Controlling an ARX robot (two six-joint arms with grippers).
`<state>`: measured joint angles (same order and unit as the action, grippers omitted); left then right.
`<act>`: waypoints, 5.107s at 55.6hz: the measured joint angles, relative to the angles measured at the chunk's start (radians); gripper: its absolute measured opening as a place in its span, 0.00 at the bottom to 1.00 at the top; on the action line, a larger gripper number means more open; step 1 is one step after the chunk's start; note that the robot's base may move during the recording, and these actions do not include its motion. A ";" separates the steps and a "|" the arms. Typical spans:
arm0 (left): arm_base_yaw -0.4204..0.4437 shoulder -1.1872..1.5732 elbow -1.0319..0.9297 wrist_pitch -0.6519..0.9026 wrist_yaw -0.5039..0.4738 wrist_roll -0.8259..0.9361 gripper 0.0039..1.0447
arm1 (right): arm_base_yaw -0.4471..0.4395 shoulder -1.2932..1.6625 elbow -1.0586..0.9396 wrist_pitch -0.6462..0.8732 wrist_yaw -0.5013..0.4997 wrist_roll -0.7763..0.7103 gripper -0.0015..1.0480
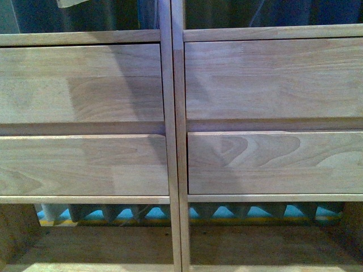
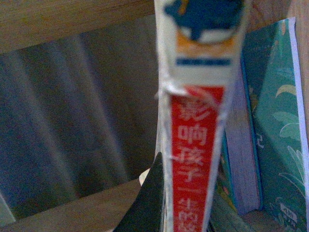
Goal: Organize books on shelf
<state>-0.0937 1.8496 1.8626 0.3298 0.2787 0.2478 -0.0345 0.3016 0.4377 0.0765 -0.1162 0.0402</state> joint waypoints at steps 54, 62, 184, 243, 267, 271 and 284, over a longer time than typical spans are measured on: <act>-0.066 0.496 0.800 -0.443 -0.254 -0.025 0.06 | 0.031 -0.217 -0.348 -0.094 0.113 -0.037 0.03; -0.077 0.542 0.897 -0.518 -0.281 -0.028 0.06 | 0.031 -0.232 -0.364 -0.089 0.113 -0.037 0.03; -0.192 -0.764 -0.877 0.128 -0.447 -0.108 0.93 | 0.031 -0.295 -0.423 -0.080 0.113 -0.037 0.03; 0.089 -1.700 -1.667 -0.375 -0.281 -0.253 0.02 | 0.031 -0.296 -0.423 -0.080 0.113 -0.037 0.03; 0.089 -1.772 -1.772 -0.348 -0.279 -0.253 0.02 | 0.031 -0.296 -0.423 -0.080 0.113 -0.037 0.22; 0.089 -1.779 -1.783 -0.346 -0.279 -0.253 0.02 | 0.031 -0.296 -0.423 -0.080 0.113 -0.037 0.34; 0.089 -1.798 -1.804 -0.342 -0.279 -0.253 0.02 | 0.031 -0.296 -0.423 -0.080 0.113 -0.037 0.72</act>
<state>-0.0051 0.0513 0.0582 -0.0124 -0.0002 -0.0048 -0.0036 0.0055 0.0147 -0.0040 -0.0032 0.0029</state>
